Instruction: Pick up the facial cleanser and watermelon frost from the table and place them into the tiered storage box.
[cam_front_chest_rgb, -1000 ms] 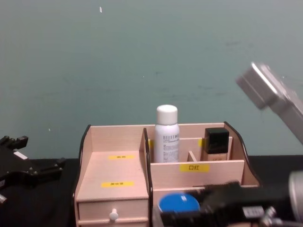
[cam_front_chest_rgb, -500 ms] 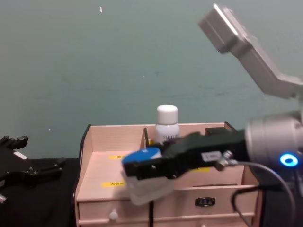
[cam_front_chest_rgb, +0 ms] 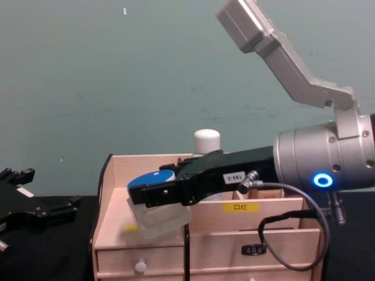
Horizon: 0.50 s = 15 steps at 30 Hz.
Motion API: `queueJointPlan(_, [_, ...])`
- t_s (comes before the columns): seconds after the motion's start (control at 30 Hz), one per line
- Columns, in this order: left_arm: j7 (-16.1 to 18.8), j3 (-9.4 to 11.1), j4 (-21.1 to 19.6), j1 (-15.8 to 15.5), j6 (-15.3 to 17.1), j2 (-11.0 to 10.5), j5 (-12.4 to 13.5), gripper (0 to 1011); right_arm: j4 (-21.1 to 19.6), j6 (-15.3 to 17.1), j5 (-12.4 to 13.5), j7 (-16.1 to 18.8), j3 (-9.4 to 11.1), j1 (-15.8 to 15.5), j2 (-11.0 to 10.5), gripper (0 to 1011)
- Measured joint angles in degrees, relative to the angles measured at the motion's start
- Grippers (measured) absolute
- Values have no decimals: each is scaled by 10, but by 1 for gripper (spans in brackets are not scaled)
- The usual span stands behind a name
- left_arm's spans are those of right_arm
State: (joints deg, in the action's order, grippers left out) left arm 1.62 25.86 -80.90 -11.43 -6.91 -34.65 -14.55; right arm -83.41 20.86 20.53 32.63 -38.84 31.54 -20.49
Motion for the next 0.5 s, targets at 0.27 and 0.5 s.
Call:
queueJointPlan(0.27, [0,0,0,0,0,0,0,1009,46,-26,-2,2,-4,22,16,729])
queueJointPlan(0.5, [0,0,0,0,0,0,0,1010,82,-48,-3,6,-5,36,31,729])
